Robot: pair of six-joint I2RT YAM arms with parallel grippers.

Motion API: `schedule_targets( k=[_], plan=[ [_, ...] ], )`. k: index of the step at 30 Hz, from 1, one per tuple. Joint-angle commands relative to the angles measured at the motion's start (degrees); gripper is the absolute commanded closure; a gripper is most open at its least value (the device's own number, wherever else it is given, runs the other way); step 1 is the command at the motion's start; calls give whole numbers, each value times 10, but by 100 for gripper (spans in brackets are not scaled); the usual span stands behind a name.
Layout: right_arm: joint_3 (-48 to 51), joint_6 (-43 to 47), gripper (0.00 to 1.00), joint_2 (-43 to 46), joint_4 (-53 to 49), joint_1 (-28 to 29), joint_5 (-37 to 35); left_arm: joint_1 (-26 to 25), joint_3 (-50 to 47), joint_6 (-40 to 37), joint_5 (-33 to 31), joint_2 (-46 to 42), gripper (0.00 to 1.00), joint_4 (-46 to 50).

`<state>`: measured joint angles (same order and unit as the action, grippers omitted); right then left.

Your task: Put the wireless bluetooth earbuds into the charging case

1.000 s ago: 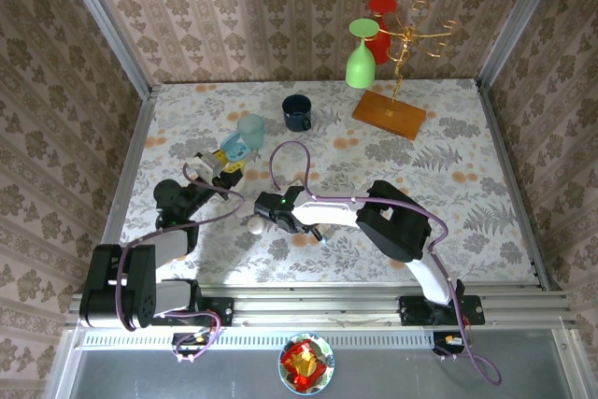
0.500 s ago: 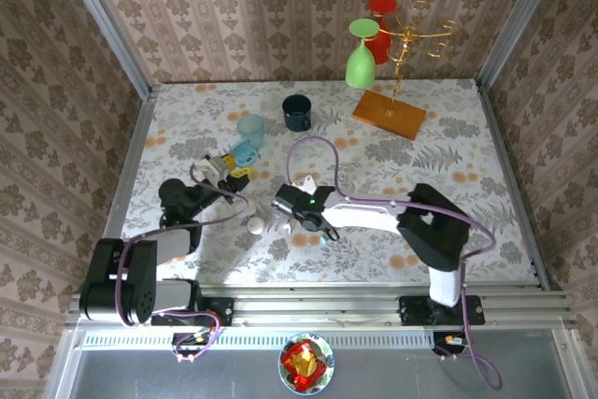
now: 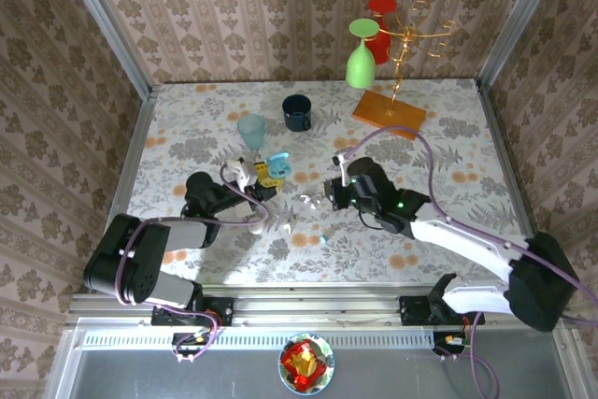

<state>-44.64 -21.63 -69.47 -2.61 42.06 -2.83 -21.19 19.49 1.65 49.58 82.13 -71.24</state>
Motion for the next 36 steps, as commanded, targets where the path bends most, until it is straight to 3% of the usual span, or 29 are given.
schedule_targets(
  k=[1, 7, 14, 36],
  plan=[
    [18, 27, 85, 53, 56, -21, 129, -18, 29, -2, 38, 10, 76, -24],
    [-6, 58, 86, 81, 28, -37, 220, -46, 60, 24, 90, 35, 76, -23],
    [-39, 73, 85, 54, 29, -37, 269, -75, 78, 54, 151, 55, 76, -24],
    [-58, 103, 85, 7, 13, -38, 241, -81, 85, 55, 159, 46, 76, -25]
  ],
)
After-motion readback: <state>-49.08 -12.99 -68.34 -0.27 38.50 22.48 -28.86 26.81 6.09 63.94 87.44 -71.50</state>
